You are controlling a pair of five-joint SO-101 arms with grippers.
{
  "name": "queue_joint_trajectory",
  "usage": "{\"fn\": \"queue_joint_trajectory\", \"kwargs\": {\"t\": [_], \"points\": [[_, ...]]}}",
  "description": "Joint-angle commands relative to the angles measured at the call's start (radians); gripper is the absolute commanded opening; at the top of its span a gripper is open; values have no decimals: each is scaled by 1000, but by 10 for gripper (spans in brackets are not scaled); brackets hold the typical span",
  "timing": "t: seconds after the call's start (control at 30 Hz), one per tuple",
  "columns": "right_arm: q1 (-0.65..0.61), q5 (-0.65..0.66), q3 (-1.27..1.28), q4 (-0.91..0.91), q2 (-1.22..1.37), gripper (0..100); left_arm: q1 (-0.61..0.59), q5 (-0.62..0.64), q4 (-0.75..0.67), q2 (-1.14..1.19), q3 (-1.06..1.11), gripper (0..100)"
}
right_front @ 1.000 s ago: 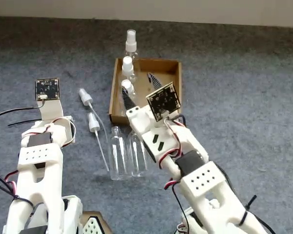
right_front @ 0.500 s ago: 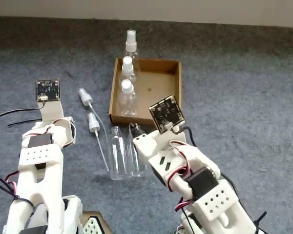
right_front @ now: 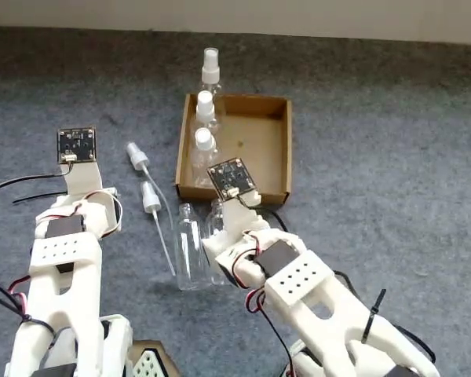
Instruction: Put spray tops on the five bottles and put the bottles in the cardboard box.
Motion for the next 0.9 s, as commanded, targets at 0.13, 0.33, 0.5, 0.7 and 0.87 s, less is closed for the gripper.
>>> {"fn": "queue_joint_trajectory", "kwargs": {"t": [0.13,0.33,0.5,0.7,0.87], "points": [[5,-11,-56,-67,133,264,-8,11,-18,-1,-5,109],[5,-14,-56,-81,220,264,-10,11,-18,-1,-5,109],[16,-17,-48,19,183,211,-10,11,-17,-1,-5,109],[116,-9,-19,234,-15,24,-10,11,-17,-1,-5,109],[360,181,-5,417,-265,16,-12,11,-17,-1,-5,109]]}}
